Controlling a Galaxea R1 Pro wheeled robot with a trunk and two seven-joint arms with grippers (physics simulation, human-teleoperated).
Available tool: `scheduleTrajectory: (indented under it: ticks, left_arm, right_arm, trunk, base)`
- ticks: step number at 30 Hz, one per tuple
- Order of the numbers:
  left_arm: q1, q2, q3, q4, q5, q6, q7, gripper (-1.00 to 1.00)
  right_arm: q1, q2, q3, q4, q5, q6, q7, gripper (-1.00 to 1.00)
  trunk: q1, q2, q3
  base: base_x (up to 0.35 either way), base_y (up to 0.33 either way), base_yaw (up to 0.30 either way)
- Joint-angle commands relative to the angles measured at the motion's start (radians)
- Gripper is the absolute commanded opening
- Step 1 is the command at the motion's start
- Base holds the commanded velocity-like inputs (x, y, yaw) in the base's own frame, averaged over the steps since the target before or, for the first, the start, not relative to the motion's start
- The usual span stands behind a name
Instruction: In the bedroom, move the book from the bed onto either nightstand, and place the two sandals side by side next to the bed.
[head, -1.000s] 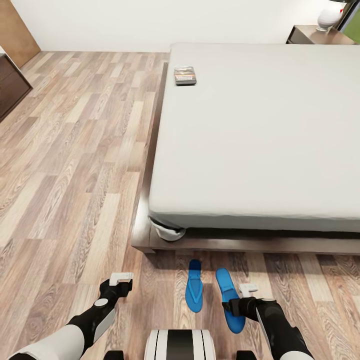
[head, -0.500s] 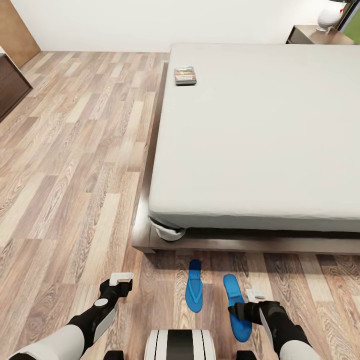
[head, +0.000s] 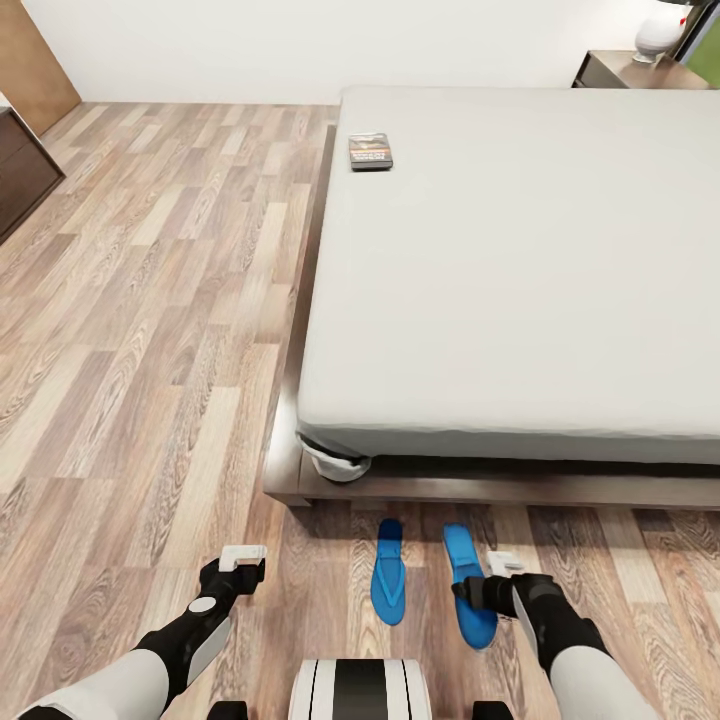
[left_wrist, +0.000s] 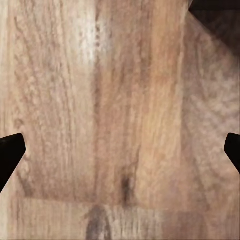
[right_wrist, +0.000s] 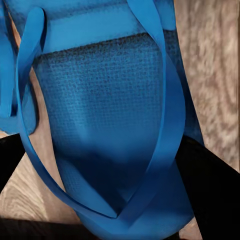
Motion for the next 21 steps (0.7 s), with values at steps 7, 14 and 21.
scheduleTrajectory:
  ticks: [7,14,21]
  left_arm:
    - [0.0,0.001,-0.008,0.0,0.007,-0.001,0.008,1.0]
    - [0.0,0.001,-0.008,0.0,0.007,0.0,0.008,1.0]
    - [0.0,0.001,-0.008,0.0,0.007,0.0,0.008,1.0]
  right_arm:
    - [-0.023,0.007,-0.003,0.013,0.015,-0.003,0.009,-1.0]
    - [-0.044,0.01,-0.003,0.02,0.013,-0.006,0.009,-1.0]
    - [-0.048,0.012,-0.003,0.022,0.013,-0.023,0.009,-1.0]
  trunk:
    - [0.0,0.0,-0.001]
    - [0.0,0.0,-0.001]
    - [0.008,-0.014,-0.007]
  base:
    - [0.0,0.0,0.0]
    - [0.0,0.0,0.0]
    - [0.0,0.0,0.0]
